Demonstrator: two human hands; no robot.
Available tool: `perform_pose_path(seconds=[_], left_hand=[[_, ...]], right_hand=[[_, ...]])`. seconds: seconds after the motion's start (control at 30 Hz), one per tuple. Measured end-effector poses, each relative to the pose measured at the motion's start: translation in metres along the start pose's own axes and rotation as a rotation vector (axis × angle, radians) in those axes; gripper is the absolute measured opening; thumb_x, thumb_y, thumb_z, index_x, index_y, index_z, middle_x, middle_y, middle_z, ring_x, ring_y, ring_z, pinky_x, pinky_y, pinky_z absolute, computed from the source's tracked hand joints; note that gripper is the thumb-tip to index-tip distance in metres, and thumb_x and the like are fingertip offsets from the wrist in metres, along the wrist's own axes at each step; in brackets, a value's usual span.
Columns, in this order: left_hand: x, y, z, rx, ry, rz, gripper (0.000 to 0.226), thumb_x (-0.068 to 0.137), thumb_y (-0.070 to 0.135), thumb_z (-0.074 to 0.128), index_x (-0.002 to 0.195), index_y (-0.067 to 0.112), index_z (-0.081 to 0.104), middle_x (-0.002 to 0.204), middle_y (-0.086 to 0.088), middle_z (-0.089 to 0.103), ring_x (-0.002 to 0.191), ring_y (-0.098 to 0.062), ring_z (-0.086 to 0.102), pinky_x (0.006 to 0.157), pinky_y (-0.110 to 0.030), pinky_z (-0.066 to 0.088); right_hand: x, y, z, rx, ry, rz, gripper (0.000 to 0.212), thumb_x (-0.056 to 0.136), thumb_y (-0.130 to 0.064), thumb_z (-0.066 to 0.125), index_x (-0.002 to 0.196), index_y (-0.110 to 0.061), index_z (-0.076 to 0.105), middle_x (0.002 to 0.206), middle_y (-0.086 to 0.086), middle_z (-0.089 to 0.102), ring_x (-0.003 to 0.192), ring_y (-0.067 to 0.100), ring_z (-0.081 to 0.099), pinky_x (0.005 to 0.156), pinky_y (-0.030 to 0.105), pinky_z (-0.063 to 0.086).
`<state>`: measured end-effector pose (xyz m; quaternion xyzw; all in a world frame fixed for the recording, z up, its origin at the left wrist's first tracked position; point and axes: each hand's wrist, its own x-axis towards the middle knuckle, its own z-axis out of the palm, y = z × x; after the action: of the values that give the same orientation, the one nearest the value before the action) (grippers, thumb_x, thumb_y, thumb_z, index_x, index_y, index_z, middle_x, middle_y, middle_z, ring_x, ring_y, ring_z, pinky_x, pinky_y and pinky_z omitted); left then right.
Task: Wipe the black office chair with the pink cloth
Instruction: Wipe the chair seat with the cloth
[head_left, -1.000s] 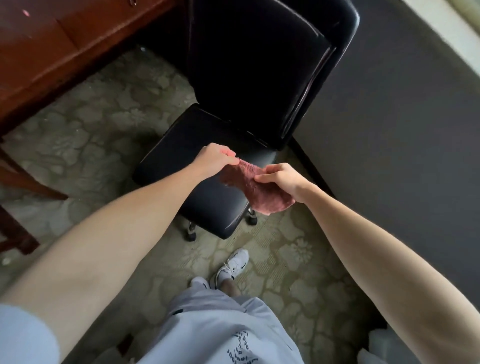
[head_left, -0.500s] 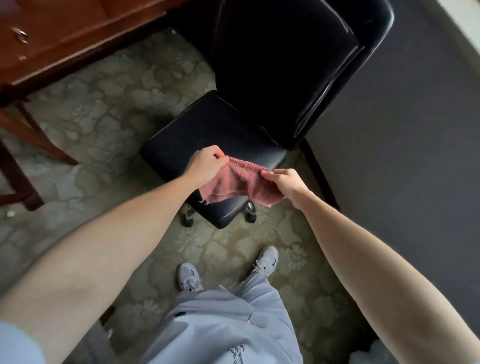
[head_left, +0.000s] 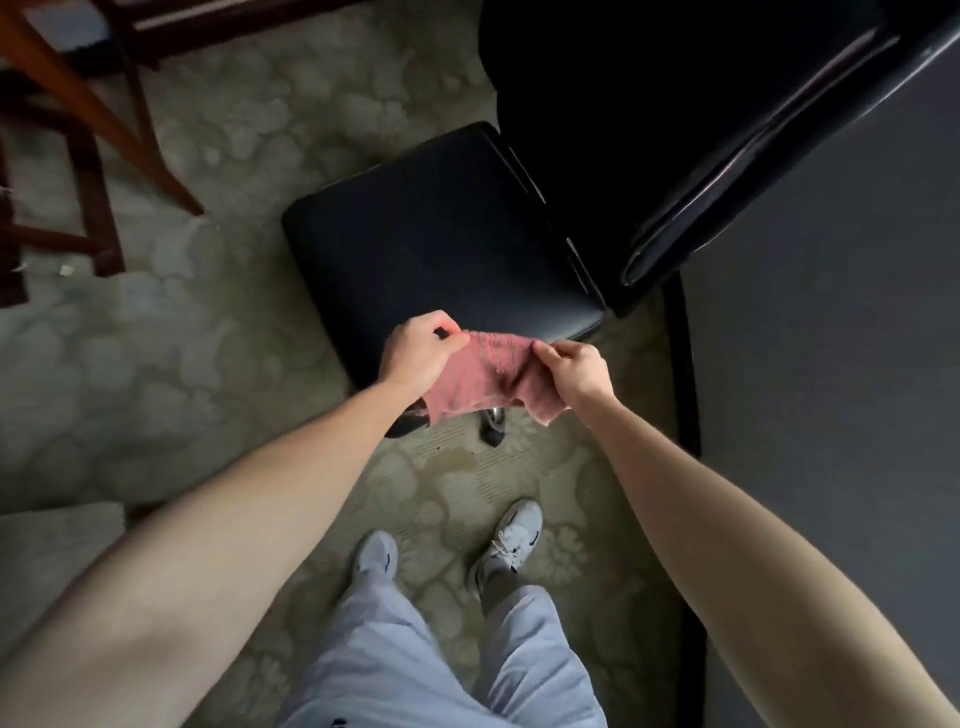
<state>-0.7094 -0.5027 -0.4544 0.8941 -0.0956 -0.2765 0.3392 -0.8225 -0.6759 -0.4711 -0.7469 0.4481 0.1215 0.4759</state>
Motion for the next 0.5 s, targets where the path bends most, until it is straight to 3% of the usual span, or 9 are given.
perform_pose_path(seconds=[0.23,0.37,0.5], left_hand=[[0.036,-0.040,0.068,0.161,0.029,0.024,0.012,0.090,0.038,0.067,0.084,0.028,0.066,0.056,0.004,0.055,0.060,-0.019,0.055,0.060,-0.031,0.043],[0.066,-0.072,0.098,0.315,0.077,0.117,0.016,0.094,0.041,0.062,0.093,0.026,0.067,0.057,0.005,0.053,0.067,-0.024,0.059,0.069,-0.034,0.049],[0.095,-0.095,0.120,0.408,0.126,0.232,0.022,0.097,0.042,0.058,0.103,0.023,0.066,0.070,0.002,0.058,0.080,-0.030,0.064,0.077,-0.036,0.047]], right_hand=[[0.062,0.050,0.024,-0.191,0.030,-0.118,0.031,0.095,-0.046,0.056,0.104,-0.022,0.073,0.106,0.010,0.071,0.104,0.031,0.062,0.085,0.030,0.045],[0.104,0.068,0.044,-0.418,0.130,-0.205,0.038,0.092,-0.055,0.054,0.111,-0.027,0.072,0.110,0.013,0.070,0.106,0.036,0.062,0.088,0.037,0.049],[0.141,0.074,0.058,-0.580,0.273,-0.331,0.042,0.091,-0.057,0.055,0.109,-0.023,0.072,0.109,0.012,0.069,0.106,0.035,0.062,0.087,0.038,0.048]])
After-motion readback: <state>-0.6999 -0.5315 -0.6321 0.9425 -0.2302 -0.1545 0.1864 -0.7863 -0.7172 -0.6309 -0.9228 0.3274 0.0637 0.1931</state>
